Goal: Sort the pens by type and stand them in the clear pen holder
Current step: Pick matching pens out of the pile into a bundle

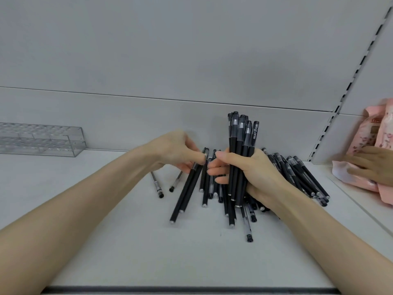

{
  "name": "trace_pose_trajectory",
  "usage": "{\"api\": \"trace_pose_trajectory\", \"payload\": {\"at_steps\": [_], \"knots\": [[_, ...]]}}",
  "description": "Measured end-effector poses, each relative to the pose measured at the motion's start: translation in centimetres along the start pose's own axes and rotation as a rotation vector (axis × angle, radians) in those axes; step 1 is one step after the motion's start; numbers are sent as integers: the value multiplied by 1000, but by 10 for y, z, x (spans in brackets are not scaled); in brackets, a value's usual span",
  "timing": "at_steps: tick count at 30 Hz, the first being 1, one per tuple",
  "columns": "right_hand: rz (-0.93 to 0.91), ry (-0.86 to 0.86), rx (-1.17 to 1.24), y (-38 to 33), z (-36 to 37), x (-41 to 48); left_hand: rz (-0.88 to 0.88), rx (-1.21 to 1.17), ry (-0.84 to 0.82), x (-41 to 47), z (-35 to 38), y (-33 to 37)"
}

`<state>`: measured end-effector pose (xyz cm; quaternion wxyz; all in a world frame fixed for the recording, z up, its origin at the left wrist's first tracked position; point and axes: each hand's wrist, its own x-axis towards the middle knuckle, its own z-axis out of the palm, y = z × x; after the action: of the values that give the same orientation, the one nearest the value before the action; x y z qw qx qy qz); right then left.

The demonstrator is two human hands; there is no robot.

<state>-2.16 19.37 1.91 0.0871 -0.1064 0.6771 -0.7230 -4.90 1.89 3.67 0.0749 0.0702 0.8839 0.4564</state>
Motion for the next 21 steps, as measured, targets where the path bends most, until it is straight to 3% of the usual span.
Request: {"api": "trace_pose_trajectory", "payload": {"at_steps": [3, 9, 16, 21], "knots": [[16, -28, 40, -1, 2, -1, 62, -53, 1, -9, -8, 6], [-8, -123, 120, -5, 10, -5, 329, -385, 113, -23, -22, 25], [-83, -230, 119, -3, 17, -10, 420, -272, 203, -30, -18, 28], [-121, -257, -64, 4, 26, -8, 405, -344, 130, -36, -16, 20]]}}
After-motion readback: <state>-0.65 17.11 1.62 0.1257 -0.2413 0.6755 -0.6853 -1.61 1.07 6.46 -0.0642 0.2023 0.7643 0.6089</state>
